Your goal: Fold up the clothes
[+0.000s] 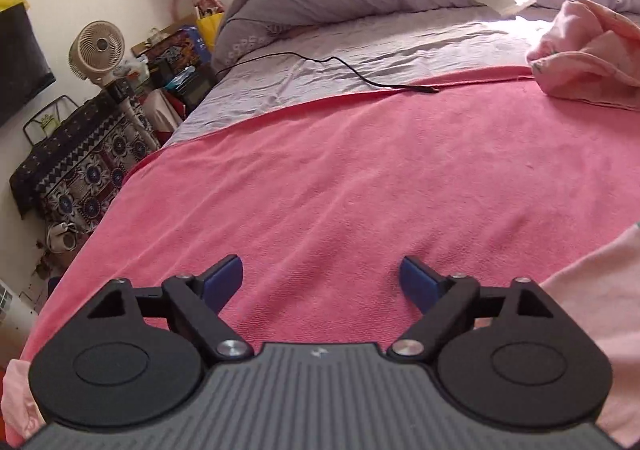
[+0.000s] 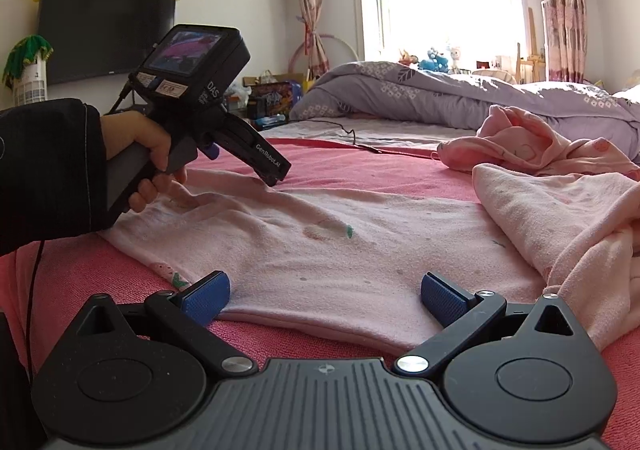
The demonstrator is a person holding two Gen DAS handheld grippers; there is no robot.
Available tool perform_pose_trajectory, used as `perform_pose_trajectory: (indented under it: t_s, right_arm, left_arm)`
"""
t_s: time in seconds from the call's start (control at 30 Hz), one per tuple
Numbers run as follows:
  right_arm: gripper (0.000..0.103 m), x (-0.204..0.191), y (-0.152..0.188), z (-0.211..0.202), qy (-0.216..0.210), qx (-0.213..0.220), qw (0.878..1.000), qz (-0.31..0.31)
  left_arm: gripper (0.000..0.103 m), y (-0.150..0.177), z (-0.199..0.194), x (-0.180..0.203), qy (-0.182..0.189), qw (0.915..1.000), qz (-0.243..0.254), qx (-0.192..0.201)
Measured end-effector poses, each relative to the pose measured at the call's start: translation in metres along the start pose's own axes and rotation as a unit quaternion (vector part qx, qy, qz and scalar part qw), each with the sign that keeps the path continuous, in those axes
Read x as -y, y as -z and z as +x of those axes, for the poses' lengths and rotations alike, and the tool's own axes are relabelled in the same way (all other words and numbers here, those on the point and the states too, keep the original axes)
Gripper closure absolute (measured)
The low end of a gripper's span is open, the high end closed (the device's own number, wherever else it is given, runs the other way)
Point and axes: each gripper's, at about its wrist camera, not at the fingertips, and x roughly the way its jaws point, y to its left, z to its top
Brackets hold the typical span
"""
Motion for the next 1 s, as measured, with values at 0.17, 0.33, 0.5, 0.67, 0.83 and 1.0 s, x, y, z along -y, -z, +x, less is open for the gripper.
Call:
perform_pose_trajectory:
  t_s: [0.17,0.33,0.5,0.67,0.83,1.0]
  right_arm:
    - [0.002,0.021,-0.012,-0.048,-0.022,0.096,0.995,0.017]
    - [0.002,0.094,-0.039,-0.09,0.083,0.155,0.979,0.101]
    - [0.005,0.212,-0.053,-0.1,0.135,0.128,0.941,0.282]
    - [0.014,0.284,-0.051,-0.082,0.156,0.079,0.913,0.368]
    - [0.022,0.304,-0.052,-0.048,0.17,0.006,0.909,0.38]
    - [0.023,0.301,-0.057,-0.015,0.182,-0.046,0.912,0.366]
  left_arm:
    - [0.019,0.011,-0.05,0.01,0.09,0.995,0.018,0.038]
    - [0.018,0.022,-0.092,0.064,0.171,0.9804,0.061,0.077]
    - [0.013,0.039,-0.117,0.121,0.221,0.961,0.13,0.103]
    - [0.014,0.07,-0.12,0.162,0.229,0.948,0.199,0.096]
    - [0.013,0.058,-0.134,0.153,0.24,0.9499,0.155,0.126]
    - [0.015,0.07,-0.128,0.178,0.271,0.9368,0.194,0.106]
